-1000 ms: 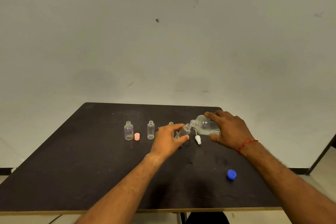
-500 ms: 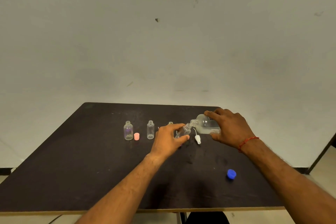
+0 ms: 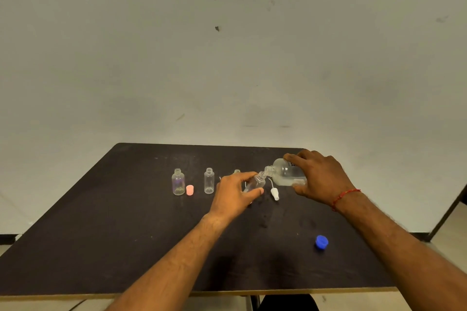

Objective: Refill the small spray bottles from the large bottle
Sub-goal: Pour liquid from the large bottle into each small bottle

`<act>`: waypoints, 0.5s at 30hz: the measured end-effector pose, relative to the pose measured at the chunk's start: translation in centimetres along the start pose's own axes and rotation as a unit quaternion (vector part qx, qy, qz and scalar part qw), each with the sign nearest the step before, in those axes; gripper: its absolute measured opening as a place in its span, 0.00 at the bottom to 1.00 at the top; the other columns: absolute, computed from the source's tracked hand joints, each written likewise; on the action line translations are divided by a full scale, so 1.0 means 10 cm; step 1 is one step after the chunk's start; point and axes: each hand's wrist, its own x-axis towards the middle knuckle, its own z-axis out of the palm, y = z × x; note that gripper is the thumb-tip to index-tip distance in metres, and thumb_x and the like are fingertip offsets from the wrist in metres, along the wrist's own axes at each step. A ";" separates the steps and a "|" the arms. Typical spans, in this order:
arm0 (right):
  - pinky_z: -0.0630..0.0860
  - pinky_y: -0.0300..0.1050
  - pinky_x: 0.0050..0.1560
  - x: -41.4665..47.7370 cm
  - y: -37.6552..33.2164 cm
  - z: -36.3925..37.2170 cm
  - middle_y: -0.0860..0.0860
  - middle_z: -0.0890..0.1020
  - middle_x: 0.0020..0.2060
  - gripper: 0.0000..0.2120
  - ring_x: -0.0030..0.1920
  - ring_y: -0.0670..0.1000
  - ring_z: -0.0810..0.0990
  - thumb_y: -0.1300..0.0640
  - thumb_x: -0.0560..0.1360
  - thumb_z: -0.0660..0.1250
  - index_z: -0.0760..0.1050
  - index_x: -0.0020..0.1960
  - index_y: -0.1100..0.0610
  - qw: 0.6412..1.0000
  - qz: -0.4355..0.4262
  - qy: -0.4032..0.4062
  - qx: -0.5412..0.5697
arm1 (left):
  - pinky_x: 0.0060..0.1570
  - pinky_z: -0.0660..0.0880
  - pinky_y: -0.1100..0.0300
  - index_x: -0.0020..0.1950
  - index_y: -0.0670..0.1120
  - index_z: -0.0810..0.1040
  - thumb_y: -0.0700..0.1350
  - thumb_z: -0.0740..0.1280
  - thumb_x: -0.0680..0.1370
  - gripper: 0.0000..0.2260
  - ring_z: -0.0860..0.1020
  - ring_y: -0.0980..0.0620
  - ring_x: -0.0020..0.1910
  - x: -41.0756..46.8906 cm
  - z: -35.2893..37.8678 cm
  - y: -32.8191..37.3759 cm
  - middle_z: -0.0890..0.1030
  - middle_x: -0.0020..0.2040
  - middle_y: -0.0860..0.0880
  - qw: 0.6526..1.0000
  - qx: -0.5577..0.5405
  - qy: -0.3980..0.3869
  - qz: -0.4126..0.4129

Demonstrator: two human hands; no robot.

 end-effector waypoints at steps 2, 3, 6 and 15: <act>0.75 0.47 0.52 0.00 0.00 -0.01 0.46 0.74 0.60 0.36 0.59 0.51 0.74 0.43 0.67 0.71 0.63 0.73 0.42 1.000 -0.001 0.000 0.000 | 0.40 0.83 0.52 0.60 0.65 0.76 0.52 0.75 0.73 0.18 0.82 0.57 0.45 0.00 0.00 0.00 0.83 0.46 0.59 1.000 -0.001 0.001 -0.001; 0.75 0.47 0.52 0.00 0.00 -0.01 0.46 0.74 0.60 0.36 0.59 0.51 0.74 0.43 0.67 0.71 0.63 0.73 0.42 1.000 -0.001 0.000 -0.001 | 0.40 0.83 0.53 0.60 0.63 0.78 0.52 0.75 0.74 0.16 0.82 0.57 0.45 0.01 0.00 0.00 0.83 0.46 0.59 1.000 -0.002 0.001 -0.002; 0.74 0.47 0.53 0.00 0.00 -0.02 0.46 0.74 0.60 0.36 0.60 0.51 0.74 0.43 0.67 0.71 0.62 0.73 0.42 1.000 -0.001 -0.002 0.000 | 0.39 0.83 0.53 0.59 0.58 0.82 0.51 0.75 0.74 0.14 0.83 0.58 0.43 0.01 0.01 -0.01 0.83 0.46 0.59 1.000 -0.007 0.000 -0.006; 0.75 0.47 0.53 -0.01 -0.01 -0.01 0.47 0.74 0.60 0.36 0.59 0.51 0.74 0.43 0.68 0.72 0.63 0.73 0.43 1.000 0.001 -0.004 0.006 | 0.39 0.84 0.55 0.58 0.57 0.83 0.50 0.75 0.74 0.13 0.82 0.58 0.43 0.00 0.00 -0.01 0.82 0.45 0.61 1.000 -0.005 -0.004 -0.009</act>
